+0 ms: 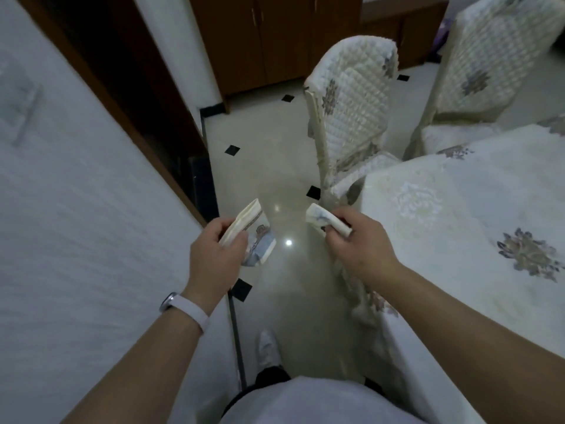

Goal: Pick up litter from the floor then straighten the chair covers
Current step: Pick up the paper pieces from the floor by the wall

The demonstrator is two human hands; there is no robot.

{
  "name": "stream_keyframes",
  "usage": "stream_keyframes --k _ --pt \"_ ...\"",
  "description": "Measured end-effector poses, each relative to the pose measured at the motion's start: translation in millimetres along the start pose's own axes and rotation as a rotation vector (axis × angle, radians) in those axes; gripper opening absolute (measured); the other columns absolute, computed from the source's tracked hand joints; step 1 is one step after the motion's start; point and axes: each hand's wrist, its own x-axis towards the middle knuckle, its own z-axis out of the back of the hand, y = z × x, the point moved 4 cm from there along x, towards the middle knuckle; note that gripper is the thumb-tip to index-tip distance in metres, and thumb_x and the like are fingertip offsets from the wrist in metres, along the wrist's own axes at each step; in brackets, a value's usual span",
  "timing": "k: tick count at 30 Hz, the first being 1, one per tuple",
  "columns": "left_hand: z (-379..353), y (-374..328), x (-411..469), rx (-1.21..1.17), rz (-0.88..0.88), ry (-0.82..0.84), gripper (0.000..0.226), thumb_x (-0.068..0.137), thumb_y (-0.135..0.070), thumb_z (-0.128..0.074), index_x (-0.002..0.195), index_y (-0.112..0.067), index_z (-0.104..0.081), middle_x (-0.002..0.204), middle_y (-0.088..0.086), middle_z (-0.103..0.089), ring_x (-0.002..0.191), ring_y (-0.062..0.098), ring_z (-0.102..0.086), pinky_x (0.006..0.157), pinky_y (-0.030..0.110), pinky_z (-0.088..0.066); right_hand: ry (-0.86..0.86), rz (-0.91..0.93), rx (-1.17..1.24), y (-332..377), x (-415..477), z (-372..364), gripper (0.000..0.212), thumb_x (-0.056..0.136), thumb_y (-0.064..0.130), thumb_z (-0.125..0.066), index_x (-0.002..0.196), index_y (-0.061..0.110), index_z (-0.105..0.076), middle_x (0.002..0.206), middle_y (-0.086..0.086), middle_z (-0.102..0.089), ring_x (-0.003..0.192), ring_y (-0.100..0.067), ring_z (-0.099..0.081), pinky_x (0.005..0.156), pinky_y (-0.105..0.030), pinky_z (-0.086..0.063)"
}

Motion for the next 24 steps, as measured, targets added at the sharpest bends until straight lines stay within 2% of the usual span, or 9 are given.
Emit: stream_keyframes --k 4,8,14,17,19,24 --pt "8.6 -5.1 77.5 -0.057 -0.052 0.055 0.022 0.09 -0.017 -0.065 0.088 -0.038 -0.059 0.085 -0.011 -0.064 0.077 0.004 -0.062 0.063 0.029 -0.056 -0.039 -0.036 0.042 35.5 51.7 -16.7 0.015 0.09 0.023 -0.061 0.095 0.038 -0.06 0.073 0.01 -0.063 0.062 -0.01 -0.06 0.058 -0.033 -0.053" --pt "10.3 -18.5 144.4 -0.104 -0.11 0.092 0.017 0.091 -0.018 -0.064 0.091 -0.034 -0.06 0.087 -0.012 -0.064 0.078 0.001 -0.064 0.062 0.021 -0.057 -0.148 0.02 0.011 68.0 98.1 -19.0 0.016 0.088 0.02 -0.062 0.098 0.032 -0.064 0.076 0.01 -0.064 0.067 -0.007 -0.06 0.06 -0.029 -0.048" --pt "-3.0 -21.0 223.0 -0.153 -0.125 0.077 0.015 0.09 -0.014 -0.066 0.094 -0.028 -0.061 0.086 -0.015 -0.063 0.075 -0.009 -0.061 0.058 0.012 -0.05 -0.171 -0.016 0.006 58.4 165.6 -29.5 0.014 0.088 0.021 -0.063 0.096 0.032 -0.065 0.074 0.009 -0.064 0.066 -0.009 -0.059 0.06 -0.034 -0.05" --pt "-17.3 -17.4 263.3 -0.147 -0.098 0.079 0.014 0.091 -0.013 -0.065 0.097 -0.024 -0.062 0.086 -0.013 -0.064 0.074 -0.01 -0.062 0.056 0.011 -0.049 -0.174 -0.028 0.022 44.9 210.9 -36.9 0.016 0.088 0.02 -0.063 0.091 0.036 -0.062 0.072 0.01 -0.063 0.064 -0.007 -0.058 0.056 -0.025 -0.046" --pt "-25.6 -11.6 293.3 -0.116 -0.064 0.089 0.013 0.091 -0.016 -0.065 0.099 -0.025 -0.062 0.09 -0.012 -0.065 0.078 -0.007 -0.064 0.059 0.015 -0.054 -0.14 -0.051 0.038 34.8 248.0 -44.3 0.017 0.089 0.02 -0.062 0.092 0.036 -0.062 0.072 0.01 -0.063 0.065 -0.006 -0.057 0.053 -0.022 -0.043" --pt "-43.8 -14.0 386.9 -0.033 0.012 0.024 0.012 0.091 -0.017 -0.065 0.1 -0.026 -0.064 0.092 -0.007 -0.068 0.083 0.008 -0.067 0.063 0.024 -0.058 -0.073 -0.071 0.057 16.2 363.9 -55.1 0.01 0.088 0.022 -0.062 0.092 0.031 -0.063 0.07 0.011 -0.061 0.065 -0.007 -0.057 0.057 -0.03 -0.043"
